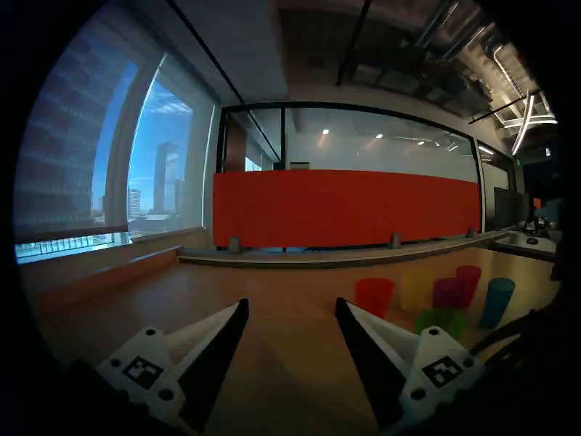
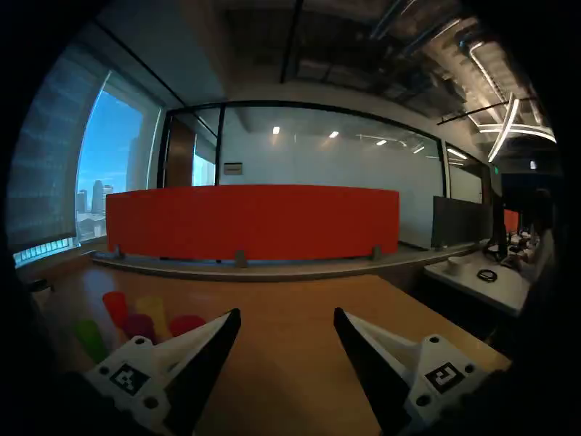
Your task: Pour water
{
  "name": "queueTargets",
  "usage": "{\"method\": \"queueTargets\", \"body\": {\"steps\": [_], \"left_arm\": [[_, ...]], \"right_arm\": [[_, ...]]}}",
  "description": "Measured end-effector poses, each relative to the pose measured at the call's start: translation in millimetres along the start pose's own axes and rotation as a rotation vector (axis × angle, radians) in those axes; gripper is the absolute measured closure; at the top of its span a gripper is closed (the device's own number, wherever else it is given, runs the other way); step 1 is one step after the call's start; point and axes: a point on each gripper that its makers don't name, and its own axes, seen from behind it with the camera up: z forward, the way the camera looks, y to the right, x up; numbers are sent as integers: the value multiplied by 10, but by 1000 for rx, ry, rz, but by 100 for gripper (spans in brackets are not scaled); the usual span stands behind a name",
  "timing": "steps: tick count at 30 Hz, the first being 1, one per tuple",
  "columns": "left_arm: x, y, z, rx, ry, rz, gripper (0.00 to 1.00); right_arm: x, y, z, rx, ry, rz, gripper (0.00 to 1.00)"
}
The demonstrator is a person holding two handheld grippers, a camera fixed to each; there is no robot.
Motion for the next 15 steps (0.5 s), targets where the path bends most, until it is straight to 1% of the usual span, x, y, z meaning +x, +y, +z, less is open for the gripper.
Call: {"method": "queueTargets", "body": {"steps": [6,15], "left_arm": [[-5,3,2,0,-1,-1,12],[-10,1,1,0,-1,2,12]], "right_arm": [[-4,12,6,4,1,3,1],[-17,-91,57,32,29,-22,1]]}}
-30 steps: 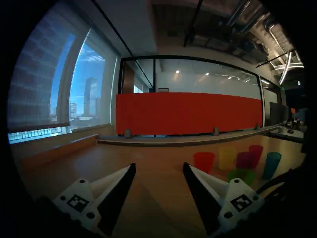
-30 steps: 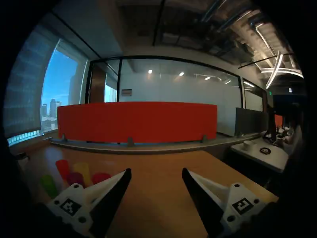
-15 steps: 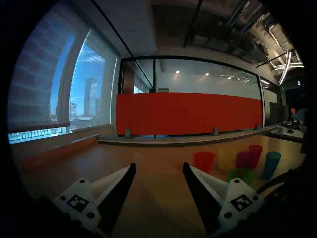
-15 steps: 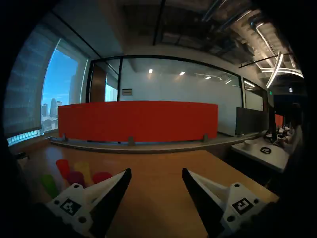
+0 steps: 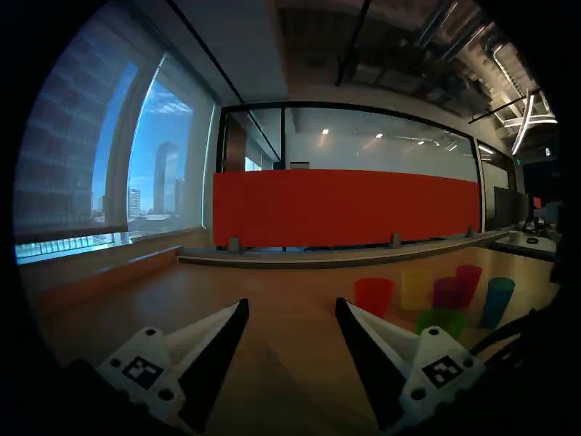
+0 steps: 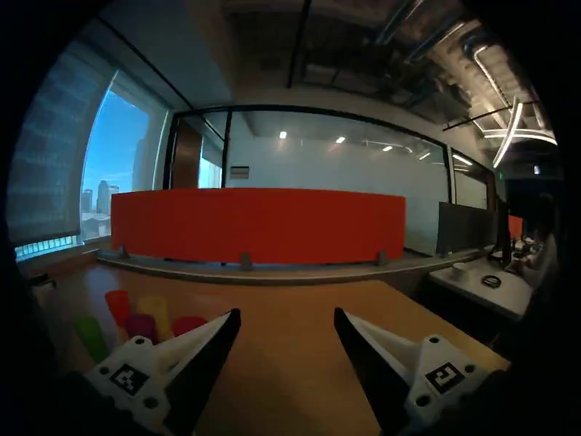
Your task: Pour water
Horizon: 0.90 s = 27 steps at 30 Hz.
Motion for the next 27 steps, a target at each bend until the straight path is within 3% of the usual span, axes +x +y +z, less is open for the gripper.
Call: {"method": "queueTargets", "body": {"steps": [6,15,27], "left_arm": [[2,-4,-9,0,0,0,12],[-2,-9,-5,0,0,0,12],[-1,-9,-3,0,0,1,12]], "right_arm": [[-172,-63,91,15,14,-1,1],[-405,-51,252,22,33,78,1],[-644,-112,331,29,46,65,1]]}}
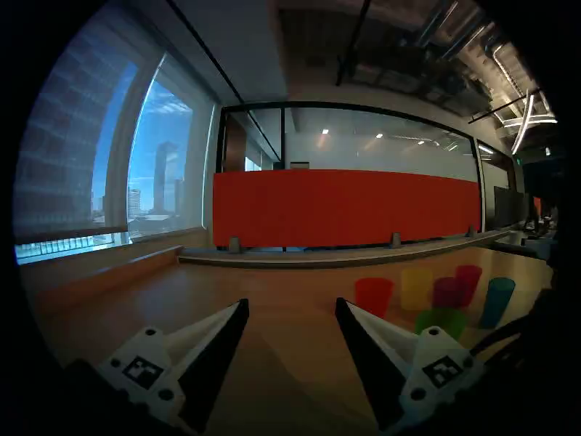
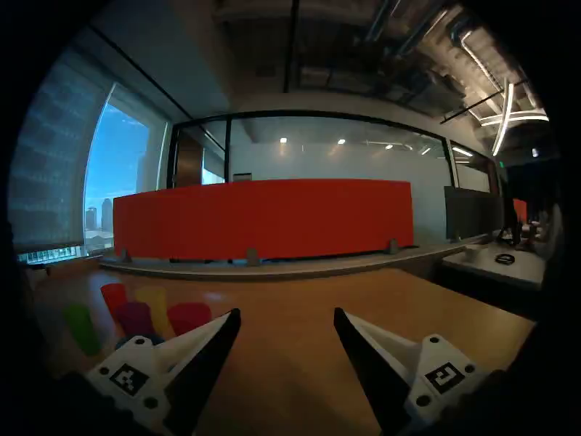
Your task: Pour water
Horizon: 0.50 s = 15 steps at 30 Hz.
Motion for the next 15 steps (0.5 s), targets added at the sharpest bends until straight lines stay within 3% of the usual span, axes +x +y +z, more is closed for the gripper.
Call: {"method": "queueTargets", "body": {"steps": [15], "left_arm": [[-3,-2,-2,0,0,-1,12]], "right_arm": [[-2,-118,-34,29,6,-40,1]]}}
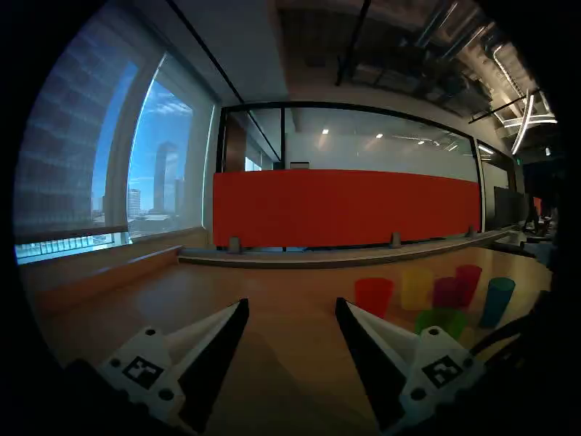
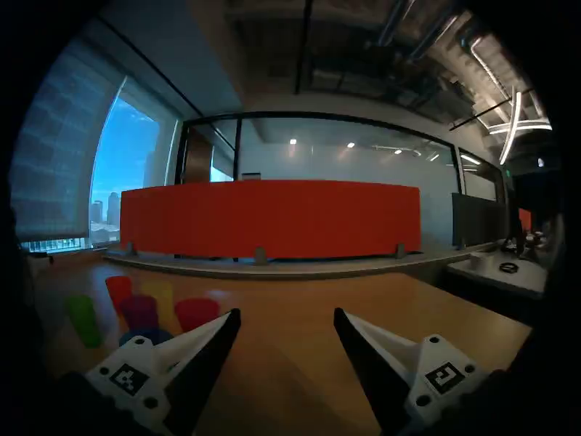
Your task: Pour water
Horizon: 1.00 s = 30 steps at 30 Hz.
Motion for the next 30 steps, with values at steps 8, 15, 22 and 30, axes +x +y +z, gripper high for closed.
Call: {"method": "queueTargets", "body": {"steps": [8,15,22,30], "left_arm": [[0,1,-4,0,0,0,12],[1,6,-3,0,0,0,12],[5,6,-5,0,0,0,12],[2,6,-1,0,0,-1,12]], "right_arm": [[8,6,-13,-6,-1,0,1],[9,4,-19,-7,-3,-1,1],[10,3,-24,-7,-4,0,1],[14,4,-26,-7,-4,0,1]]}}
